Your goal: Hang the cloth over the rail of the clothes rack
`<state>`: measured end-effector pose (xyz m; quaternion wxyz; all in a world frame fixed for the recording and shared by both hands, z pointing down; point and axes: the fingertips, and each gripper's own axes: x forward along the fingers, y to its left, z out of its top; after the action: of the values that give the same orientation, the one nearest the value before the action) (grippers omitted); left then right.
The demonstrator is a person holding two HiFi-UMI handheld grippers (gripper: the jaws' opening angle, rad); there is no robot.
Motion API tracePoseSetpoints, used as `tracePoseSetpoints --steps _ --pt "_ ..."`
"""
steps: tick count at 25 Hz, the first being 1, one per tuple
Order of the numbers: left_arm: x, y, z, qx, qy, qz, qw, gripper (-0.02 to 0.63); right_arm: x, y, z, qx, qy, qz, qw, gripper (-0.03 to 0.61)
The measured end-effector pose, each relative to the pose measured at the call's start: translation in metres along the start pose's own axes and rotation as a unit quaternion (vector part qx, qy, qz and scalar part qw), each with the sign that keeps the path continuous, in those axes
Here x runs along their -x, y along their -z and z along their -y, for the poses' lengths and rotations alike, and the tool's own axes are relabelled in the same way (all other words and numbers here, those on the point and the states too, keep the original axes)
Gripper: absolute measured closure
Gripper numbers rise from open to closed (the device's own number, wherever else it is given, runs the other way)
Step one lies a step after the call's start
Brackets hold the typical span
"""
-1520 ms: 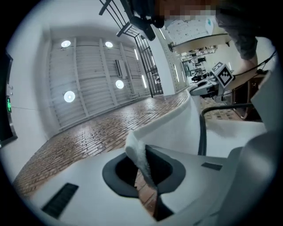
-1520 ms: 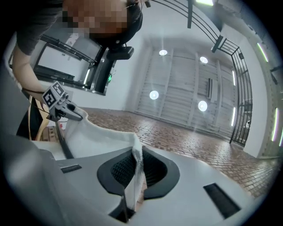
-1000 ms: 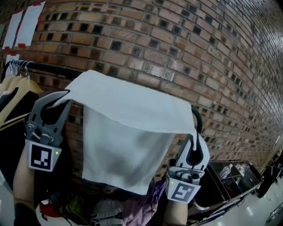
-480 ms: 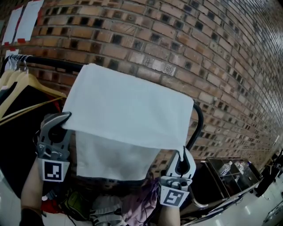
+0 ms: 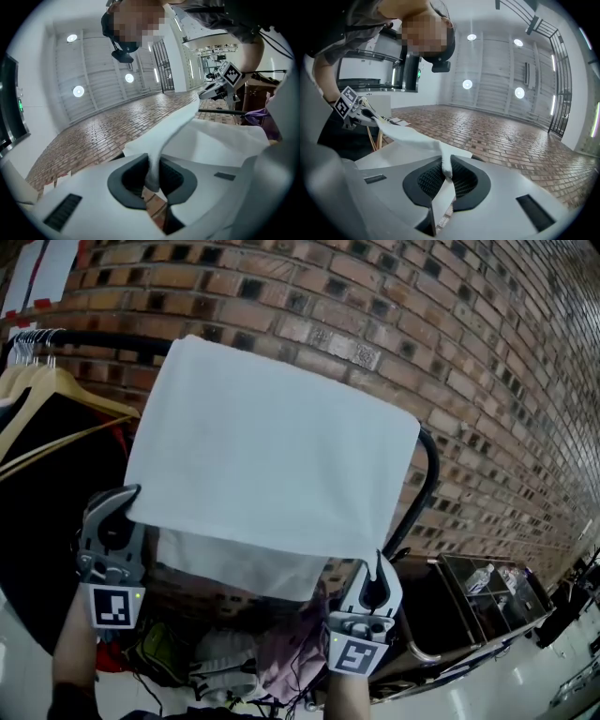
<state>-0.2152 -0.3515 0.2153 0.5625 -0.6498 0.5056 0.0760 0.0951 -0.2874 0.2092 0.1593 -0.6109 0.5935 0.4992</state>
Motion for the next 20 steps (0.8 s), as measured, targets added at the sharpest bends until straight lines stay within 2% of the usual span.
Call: tracePoseSetpoints --steps 5,10,16,20 --pt "0.025 0.022 0.025 0.037 0.014 -0.033 0.9987 0.554 0.023 0.015 -0.017 -0.017 -0.007 -0.021 1.0 0.56" --pt "0.047 0.048 0.056 0.08 0.042 -0.07 0.9934 0.551 0.044 0.037 -0.031 -0.033 -0.016 -0.058 0.998 0.557" --pt "0.059 0.07 0.08 0.103 0.066 -0.101 0.9873 0.548 0.06 0.064 -0.043 -0.046 -0.027 -0.094 0.994 0.554" --pt "0.066 0.074 0.087 0.125 0.063 -0.109 0.9842 0.54 0.071 0.075 -0.048 -0.058 -0.03 -0.111 0.992 0.552"
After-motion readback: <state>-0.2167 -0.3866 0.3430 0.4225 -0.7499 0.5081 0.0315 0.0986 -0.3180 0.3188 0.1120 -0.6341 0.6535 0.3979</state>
